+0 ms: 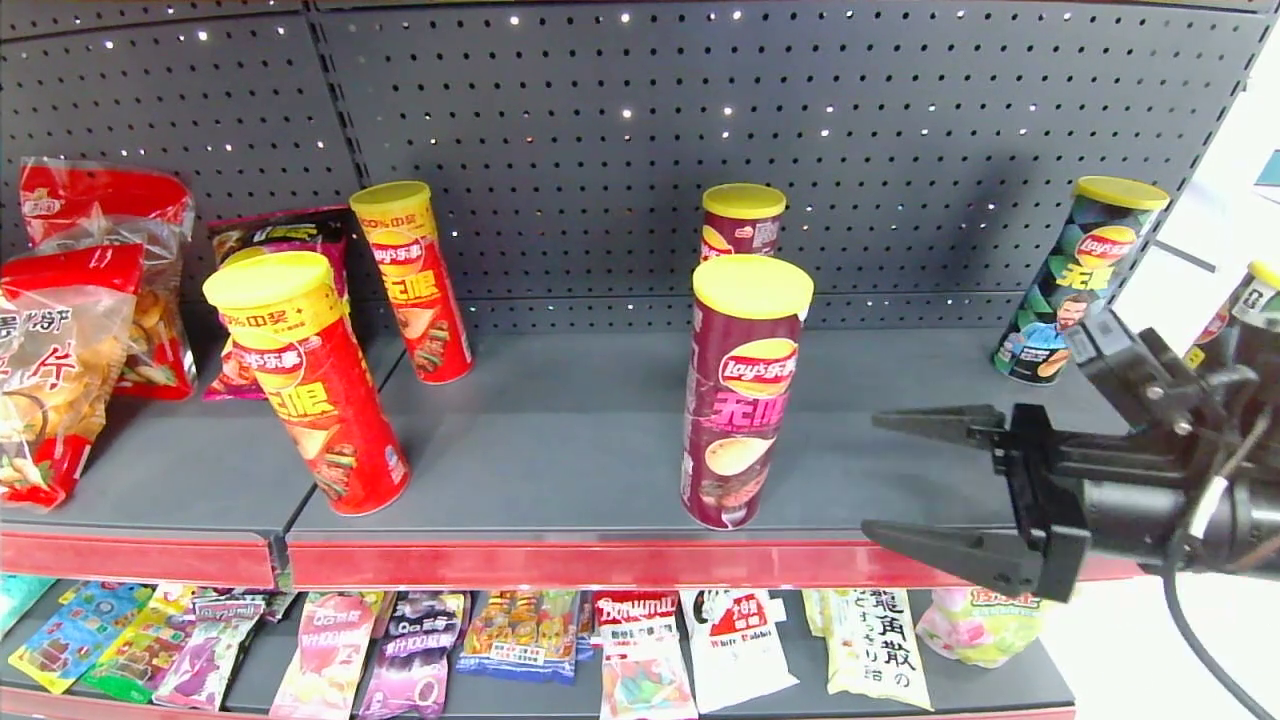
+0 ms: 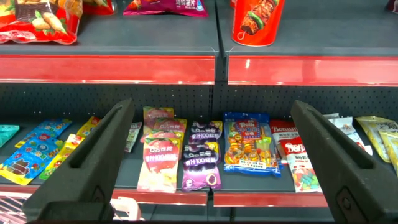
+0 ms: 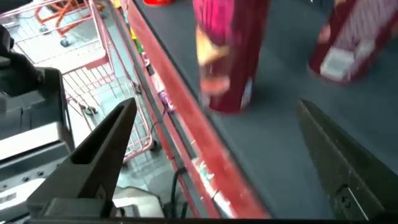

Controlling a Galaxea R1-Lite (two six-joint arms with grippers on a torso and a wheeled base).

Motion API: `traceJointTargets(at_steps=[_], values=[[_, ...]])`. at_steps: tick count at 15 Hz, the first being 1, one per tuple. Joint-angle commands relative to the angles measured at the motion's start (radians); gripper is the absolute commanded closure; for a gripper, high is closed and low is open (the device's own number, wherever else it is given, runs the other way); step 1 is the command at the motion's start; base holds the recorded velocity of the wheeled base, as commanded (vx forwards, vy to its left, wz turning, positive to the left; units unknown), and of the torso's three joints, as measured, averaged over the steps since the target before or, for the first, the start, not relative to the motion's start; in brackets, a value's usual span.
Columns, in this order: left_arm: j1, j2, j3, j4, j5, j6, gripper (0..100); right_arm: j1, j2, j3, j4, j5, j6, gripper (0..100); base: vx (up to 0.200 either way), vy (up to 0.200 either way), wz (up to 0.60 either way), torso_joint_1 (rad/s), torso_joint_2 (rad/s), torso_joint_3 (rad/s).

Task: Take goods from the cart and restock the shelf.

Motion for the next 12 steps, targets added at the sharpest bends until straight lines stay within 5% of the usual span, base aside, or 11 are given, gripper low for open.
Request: traceJointTargets(at_steps=[1, 3, 7, 12], values=[[-0.001, 0.000, 0.000, 0.000, 0.000, 0.000, 0, -0.043, -0.235, 0.186, 0.005, -0.087, 0.038, 0, 0.000, 0.000, 0.00, 0.000, 0.00, 0.000], [0.001, 0.000, 0.000, 0.000, 0.000, 0.000, 0, -0.059, -0.370, 0.308, 0.006, -0.318, 0.039, 0, 0.000, 0.000, 0.00, 0.000, 0.00, 0.000], [0.001, 0.000, 0.000, 0.000, 0.000, 0.000, 0, -0.233, -0.683, 0.509, 0.046, -0.409, 0.036, 0, 0.000, 0.000, 0.00, 0.000, 0.00, 0.000], [-0.001, 0.000, 0.000, 0.000, 0.000, 0.000, 0, -0.297, -1.357, 0.444, 0.694, -0.634, 0.049, 0, 0.000, 0.000, 0.00, 0.000, 0.00, 0.000]])
